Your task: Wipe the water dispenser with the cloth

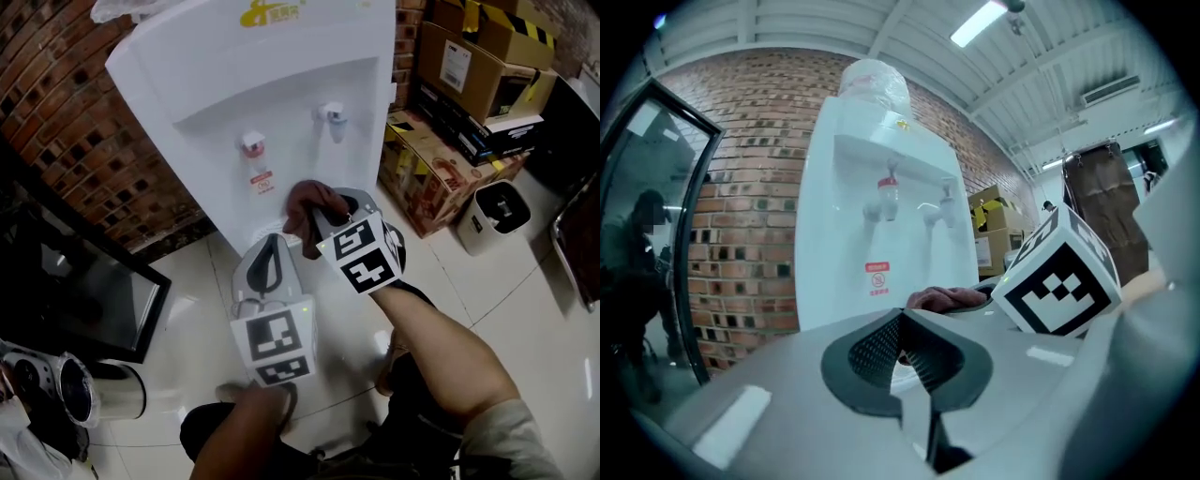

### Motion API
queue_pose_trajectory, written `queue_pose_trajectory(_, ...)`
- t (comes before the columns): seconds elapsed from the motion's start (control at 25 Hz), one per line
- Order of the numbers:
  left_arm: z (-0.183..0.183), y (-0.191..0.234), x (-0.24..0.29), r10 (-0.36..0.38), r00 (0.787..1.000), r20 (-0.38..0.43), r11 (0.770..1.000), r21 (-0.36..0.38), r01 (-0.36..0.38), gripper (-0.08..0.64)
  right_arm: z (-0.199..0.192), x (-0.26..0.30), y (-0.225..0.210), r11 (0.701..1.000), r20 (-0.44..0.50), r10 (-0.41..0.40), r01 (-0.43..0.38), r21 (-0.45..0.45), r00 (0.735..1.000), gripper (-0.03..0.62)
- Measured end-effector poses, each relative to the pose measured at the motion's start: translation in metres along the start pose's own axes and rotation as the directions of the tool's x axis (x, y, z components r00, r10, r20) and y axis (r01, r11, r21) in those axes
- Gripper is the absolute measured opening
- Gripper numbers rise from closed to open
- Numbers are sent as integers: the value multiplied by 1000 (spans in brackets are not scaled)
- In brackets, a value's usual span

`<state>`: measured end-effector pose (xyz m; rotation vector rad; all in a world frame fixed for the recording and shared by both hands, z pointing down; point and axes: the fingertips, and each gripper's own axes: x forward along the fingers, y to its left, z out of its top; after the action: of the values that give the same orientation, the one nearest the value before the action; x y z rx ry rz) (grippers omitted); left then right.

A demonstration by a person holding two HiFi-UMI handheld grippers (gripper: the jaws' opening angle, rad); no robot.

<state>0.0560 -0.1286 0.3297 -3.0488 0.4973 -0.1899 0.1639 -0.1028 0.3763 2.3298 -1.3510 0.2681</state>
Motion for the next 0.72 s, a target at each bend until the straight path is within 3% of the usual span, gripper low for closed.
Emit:
queue_pose_trajectory(0.24, -10, -34, 18, -52, 998, -35, 999, -9, 51, 0, -26, -17, -53, 993, -39, -112, 113, 34, 993, 98)
queue_pose_trajectory(0.56, 0, -85, 25, -138, 990, 1, 990, -12, 138, 0, -78, -53, -120, 961, -136, -242, 257, 106, 961, 97)
queue_pose_trajectory(0.72, -4, -105, 28, -170, 985, -1, 985, -17, 170, 0, -88, -62, -132, 953, -118, -254, 270, 140, 960, 98)
